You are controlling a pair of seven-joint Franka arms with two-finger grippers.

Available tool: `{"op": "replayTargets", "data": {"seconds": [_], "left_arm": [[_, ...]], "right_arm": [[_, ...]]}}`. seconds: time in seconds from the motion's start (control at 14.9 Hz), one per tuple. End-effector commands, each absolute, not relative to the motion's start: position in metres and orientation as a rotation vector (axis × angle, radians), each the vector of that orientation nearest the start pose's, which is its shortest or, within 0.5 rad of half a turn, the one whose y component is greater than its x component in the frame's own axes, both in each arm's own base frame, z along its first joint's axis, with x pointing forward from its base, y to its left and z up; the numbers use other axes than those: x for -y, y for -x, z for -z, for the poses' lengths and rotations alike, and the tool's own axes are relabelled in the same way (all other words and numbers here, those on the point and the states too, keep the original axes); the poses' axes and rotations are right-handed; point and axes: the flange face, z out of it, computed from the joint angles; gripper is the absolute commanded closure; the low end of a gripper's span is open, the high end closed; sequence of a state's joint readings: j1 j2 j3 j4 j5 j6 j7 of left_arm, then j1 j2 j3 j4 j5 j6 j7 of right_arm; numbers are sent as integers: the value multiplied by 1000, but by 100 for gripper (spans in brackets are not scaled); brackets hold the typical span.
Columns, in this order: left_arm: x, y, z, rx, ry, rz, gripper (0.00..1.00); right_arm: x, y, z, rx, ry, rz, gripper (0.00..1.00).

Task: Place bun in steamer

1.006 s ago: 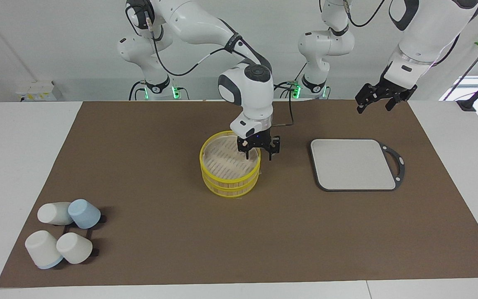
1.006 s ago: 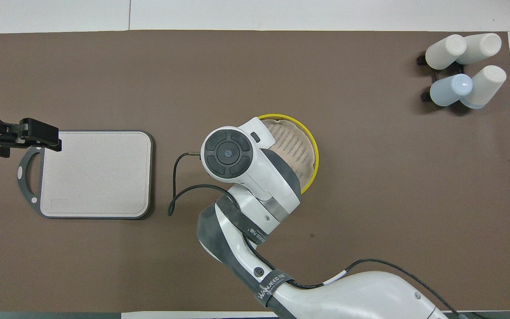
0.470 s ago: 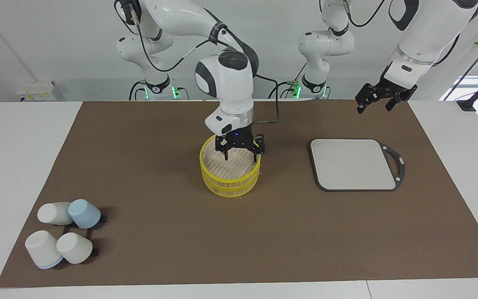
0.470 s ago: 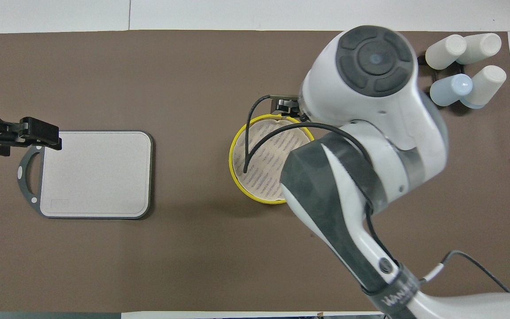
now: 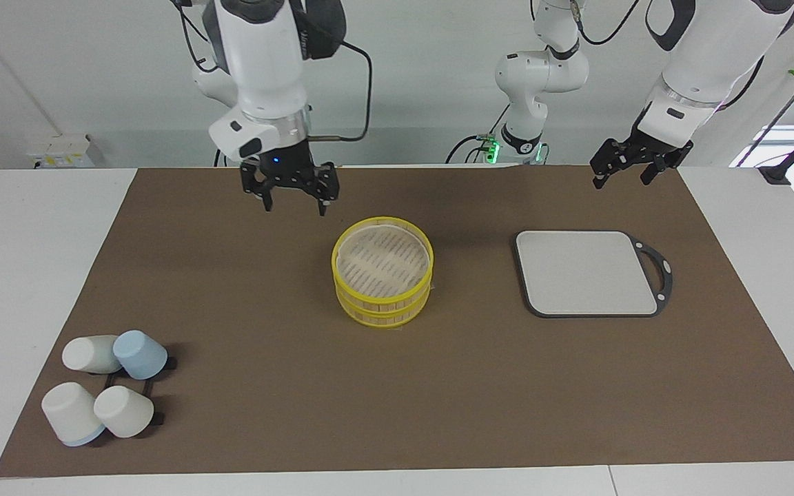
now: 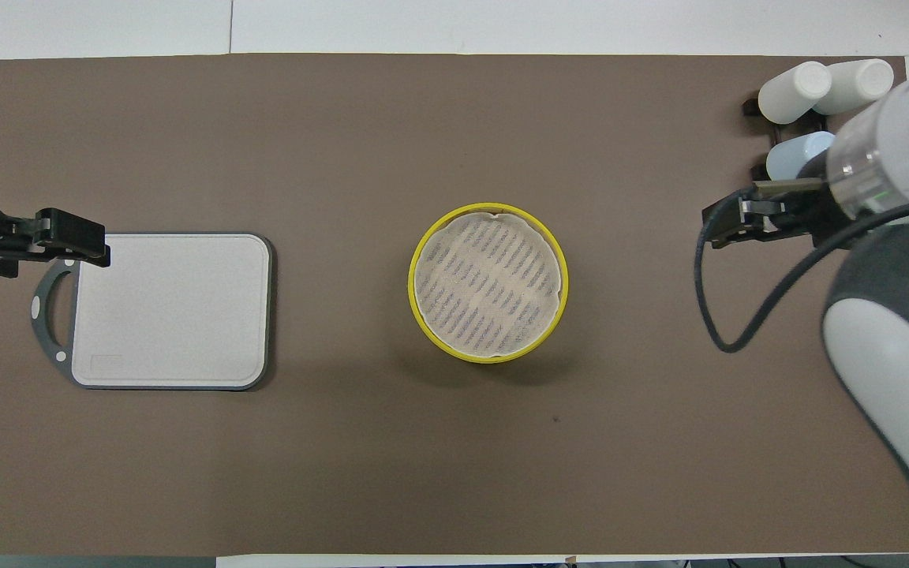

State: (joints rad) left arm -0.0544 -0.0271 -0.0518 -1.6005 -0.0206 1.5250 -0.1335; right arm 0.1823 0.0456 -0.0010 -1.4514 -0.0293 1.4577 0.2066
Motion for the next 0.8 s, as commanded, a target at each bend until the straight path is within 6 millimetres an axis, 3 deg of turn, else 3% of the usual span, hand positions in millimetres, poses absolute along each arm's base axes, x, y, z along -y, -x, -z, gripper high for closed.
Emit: {"op": "replayTargets", "data": {"seconds": [0.0, 0.4, 0.74], "left_arm": [[58, -539, -622, 19, 3168, -63, 0], [58, -539, -622, -3, 3168, -65, 0], [58, -539, -622, -3, 3168, -65, 0]], "right_arm": [[-62, -537, -650, 9, 3137, -87, 0], [-48, -545, -651, -8, 3146, -36, 0], [-37, -548, -650, -36, 3153, -105, 0]]}}
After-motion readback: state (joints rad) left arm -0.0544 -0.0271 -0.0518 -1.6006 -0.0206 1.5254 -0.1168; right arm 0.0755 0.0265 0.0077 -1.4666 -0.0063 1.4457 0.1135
